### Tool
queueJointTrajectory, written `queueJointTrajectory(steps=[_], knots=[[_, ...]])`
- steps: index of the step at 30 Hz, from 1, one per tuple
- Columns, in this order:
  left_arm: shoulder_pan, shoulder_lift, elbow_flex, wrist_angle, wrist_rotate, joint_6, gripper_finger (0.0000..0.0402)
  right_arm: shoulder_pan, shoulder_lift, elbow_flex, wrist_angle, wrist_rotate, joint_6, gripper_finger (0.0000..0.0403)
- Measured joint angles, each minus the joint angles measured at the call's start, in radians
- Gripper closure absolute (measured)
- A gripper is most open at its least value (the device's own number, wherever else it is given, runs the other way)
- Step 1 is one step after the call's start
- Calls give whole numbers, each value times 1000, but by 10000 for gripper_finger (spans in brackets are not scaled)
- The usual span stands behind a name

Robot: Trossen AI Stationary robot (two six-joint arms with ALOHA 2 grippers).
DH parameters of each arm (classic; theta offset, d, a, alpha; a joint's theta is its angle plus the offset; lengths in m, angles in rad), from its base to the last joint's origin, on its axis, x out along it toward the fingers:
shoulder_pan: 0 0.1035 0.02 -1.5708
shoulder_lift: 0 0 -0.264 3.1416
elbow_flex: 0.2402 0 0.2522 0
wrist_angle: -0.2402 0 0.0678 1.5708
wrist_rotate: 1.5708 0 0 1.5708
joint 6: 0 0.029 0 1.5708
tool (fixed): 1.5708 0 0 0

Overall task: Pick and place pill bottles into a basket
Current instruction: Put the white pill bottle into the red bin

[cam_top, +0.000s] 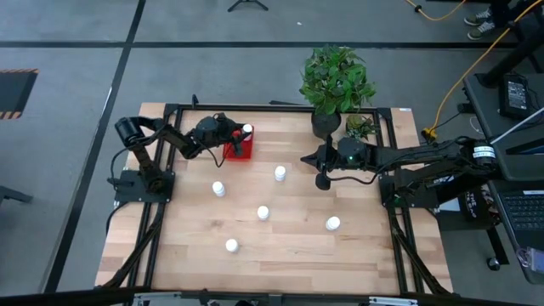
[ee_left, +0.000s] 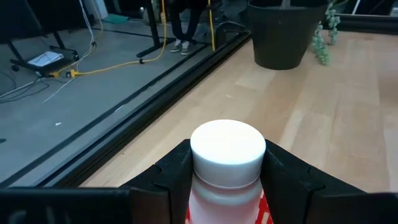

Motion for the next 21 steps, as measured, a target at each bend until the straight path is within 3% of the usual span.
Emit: queueJointTrajectory(steps=[21], knots=[[-3, 0, 0, -29, -42, -15, 250, 0, 0, 0, -4, 0, 0, 401]])
